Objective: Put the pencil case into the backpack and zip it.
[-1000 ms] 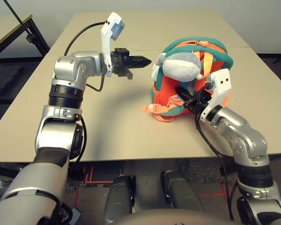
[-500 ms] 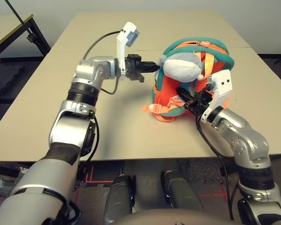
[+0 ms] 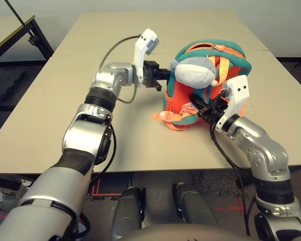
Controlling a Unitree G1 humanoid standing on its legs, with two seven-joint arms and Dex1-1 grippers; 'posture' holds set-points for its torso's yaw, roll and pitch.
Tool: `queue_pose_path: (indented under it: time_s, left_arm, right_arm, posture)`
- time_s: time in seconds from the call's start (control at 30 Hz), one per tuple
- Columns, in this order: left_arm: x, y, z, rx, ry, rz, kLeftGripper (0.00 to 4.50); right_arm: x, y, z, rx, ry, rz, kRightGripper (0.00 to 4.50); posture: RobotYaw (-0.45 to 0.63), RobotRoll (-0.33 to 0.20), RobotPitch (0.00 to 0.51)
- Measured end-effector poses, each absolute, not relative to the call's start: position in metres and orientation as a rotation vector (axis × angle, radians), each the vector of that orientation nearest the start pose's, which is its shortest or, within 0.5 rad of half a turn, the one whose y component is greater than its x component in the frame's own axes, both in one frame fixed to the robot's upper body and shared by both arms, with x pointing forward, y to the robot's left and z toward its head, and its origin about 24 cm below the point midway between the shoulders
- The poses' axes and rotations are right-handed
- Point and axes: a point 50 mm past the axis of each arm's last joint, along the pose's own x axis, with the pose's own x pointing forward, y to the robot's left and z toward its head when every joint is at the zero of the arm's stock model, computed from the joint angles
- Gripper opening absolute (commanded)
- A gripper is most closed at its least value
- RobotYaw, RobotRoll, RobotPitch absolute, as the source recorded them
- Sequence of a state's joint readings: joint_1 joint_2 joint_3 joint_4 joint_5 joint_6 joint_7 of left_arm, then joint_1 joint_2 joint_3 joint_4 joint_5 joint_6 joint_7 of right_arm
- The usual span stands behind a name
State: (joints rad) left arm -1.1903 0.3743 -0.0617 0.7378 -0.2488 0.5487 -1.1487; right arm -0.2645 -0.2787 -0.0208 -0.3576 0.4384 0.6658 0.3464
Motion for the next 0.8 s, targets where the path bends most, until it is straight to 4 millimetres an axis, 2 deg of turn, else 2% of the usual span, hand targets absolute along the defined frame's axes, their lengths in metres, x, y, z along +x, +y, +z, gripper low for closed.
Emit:
queue_pose_path:
  time_s: [0.1, 0.17, 0.27, 0.33, 0.53, 0.8]
  left_arm:
    - [0.377, 0.139, 0.252, 0.131, 0.153, -1.180, 1.76]
    - [0.371, 0.146, 0.256, 0.153, 0.156, -1.197, 2.46]
    - [0.360, 0.151, 0.262, 0.185, 0.157, -1.241, 3.70]
    - [0.352, 0.146, 0.268, 0.205, 0.148, -1.288, 4.47]
    - [0.338, 0.126, 0.276, 0.255, 0.127, -1.390, 4.50]
    - [0.345, 0.096, 0.269, 0.294, 0.112, -1.427, 4.50]
  right_arm:
    - [0.275, -0.141, 0.137, 0.091, 0.058, 0.581, 0.33]
    - [0.276, -0.141, 0.137, 0.091, 0.057, 0.581, 0.33]
    - [0.276, -0.140, 0.138, 0.090, 0.057, 0.583, 0.33]
    - [0.278, -0.140, 0.138, 0.090, 0.057, 0.585, 0.33]
    - [0.279, -0.139, 0.138, 0.090, 0.059, 0.590, 0.33]
    - [0.279, -0.138, 0.138, 0.092, 0.058, 0.590, 0.33]
  posture:
    - [-0.26, 0.000, 0.090]
    - [-0.25, 0.000, 0.090]
    - [-0.25, 0.000, 0.089]
    - [-0.25, 0.000, 0.089]
    - [-0.26, 0.000, 0.087]
    - [-0.28, 0.000, 0.082]
